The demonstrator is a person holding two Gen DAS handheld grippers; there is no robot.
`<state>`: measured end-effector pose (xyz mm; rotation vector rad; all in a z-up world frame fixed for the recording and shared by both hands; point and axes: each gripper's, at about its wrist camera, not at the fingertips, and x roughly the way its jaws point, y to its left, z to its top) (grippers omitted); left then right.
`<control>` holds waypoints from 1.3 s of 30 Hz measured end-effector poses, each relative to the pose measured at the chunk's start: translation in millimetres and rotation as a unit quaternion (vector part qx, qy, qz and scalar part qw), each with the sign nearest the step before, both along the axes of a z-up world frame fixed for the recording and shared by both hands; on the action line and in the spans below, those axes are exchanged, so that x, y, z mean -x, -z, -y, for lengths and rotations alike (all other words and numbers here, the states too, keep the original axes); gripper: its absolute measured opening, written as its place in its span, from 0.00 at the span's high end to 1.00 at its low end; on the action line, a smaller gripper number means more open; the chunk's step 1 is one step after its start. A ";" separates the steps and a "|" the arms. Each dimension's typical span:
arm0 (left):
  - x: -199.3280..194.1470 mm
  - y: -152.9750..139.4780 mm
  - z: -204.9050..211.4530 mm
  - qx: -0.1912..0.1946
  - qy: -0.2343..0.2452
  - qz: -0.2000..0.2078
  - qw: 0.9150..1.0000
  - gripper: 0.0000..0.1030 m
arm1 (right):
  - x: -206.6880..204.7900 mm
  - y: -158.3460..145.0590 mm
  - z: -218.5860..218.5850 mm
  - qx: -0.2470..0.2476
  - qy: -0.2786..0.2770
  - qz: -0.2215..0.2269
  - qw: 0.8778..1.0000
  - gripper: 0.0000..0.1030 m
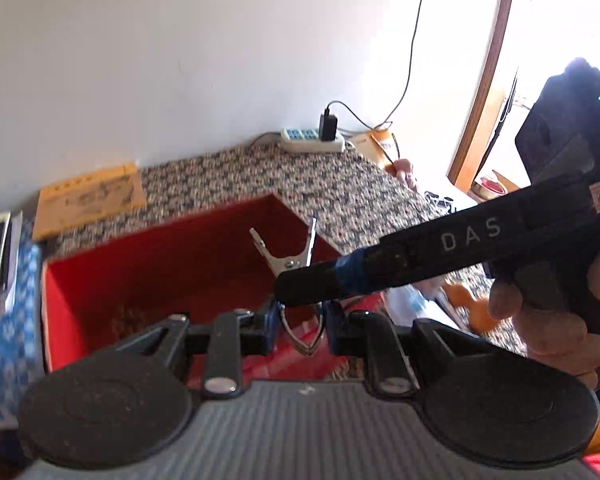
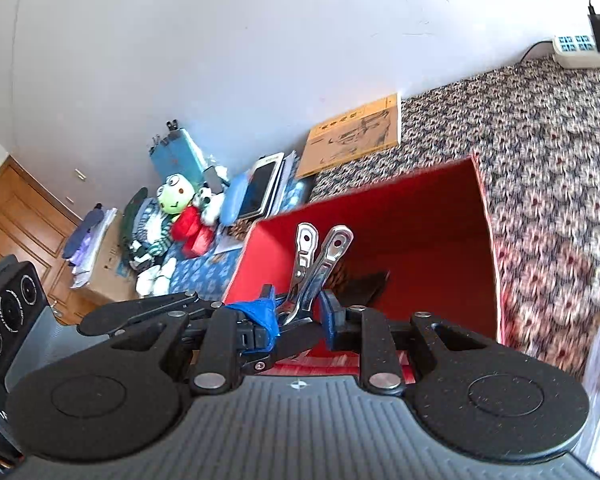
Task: Organize rigid objects
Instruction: 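Carry the clip into the red box beside the black object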
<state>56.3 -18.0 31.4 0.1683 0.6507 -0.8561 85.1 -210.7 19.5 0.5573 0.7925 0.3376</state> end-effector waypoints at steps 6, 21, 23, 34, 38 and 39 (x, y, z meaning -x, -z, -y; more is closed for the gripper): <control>-51.8 2.4 24.2 -0.026 -0.001 -0.007 1.000 0.82 | -47.5 14.1 9.2 0.013 -0.020 -0.037 0.999 0.97; -128.0 80.1 51.0 -0.132 -0.043 -0.142 0.980 0.82 | -123.6 84.4 2.5 0.046 -0.077 -0.183 0.979 0.98; -134.1 89.2 52.2 -0.140 -0.052 -0.159 0.976 0.82 | -127.7 89.4 -0.9 0.053 -0.079 -0.190 0.977 0.98; -148.2 108.5 57.1 -0.183 -0.085 -0.190 0.961 0.81 | -141.5 106.5 -1.7 0.054 -0.080 -0.218 0.971 0.98; -153.3 109.2 47.8 -0.160 -0.104 -0.209 0.959 0.81 | -140.6 102.7 -2.3 0.056 -0.084 -0.216 0.971 0.98; -153.7 108.6 46.9 -0.156 -0.106 -0.211 0.959 0.81 | -141.1 102.4 -2.2 0.058 -0.085 -0.218 0.970 0.98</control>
